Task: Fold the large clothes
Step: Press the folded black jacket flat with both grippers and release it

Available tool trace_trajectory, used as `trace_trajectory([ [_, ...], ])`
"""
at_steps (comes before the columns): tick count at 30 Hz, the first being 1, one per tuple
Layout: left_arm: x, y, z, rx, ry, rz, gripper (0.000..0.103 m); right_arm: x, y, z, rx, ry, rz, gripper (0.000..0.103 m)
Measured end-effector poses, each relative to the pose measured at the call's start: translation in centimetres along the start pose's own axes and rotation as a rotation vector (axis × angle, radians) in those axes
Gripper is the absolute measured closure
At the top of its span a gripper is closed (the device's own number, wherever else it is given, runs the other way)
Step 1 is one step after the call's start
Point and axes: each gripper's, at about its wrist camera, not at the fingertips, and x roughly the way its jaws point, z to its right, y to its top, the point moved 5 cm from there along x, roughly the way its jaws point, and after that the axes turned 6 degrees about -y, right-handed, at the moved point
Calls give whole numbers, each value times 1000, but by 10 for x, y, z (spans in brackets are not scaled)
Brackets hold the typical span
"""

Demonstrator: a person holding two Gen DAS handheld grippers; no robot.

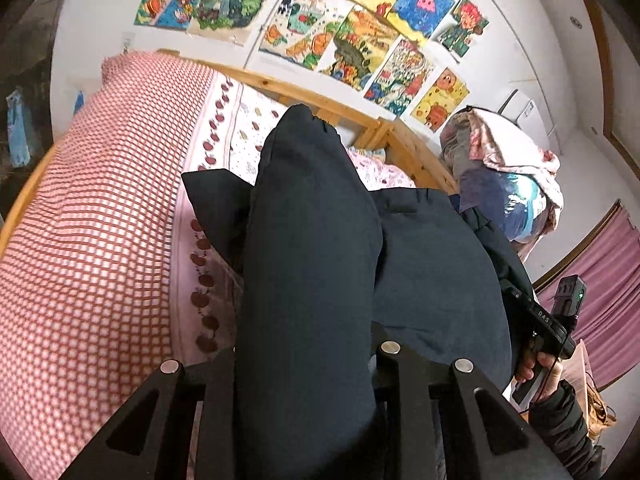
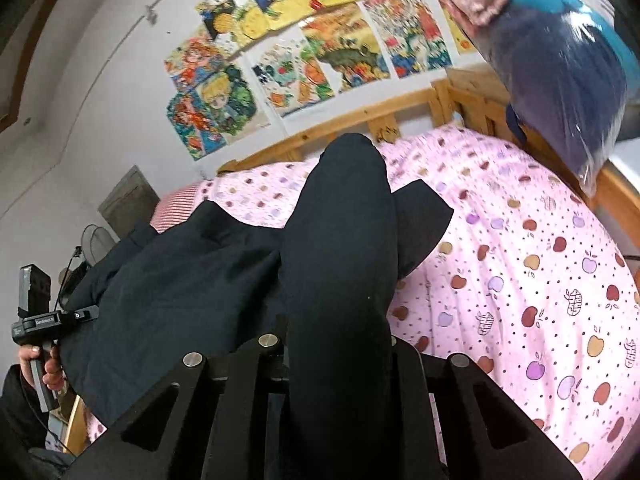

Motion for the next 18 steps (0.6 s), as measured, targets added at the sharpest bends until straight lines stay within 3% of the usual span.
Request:
trace_trajectory([
  [9, -54, -14, 6, -4, -2, 63, 78, -53, 10, -43, -65, 43, 67, 88],
  [18, -30, -45, -23, -57, 23, 5, 78, -50, -6, -52, -75, 35, 51, 88],
])
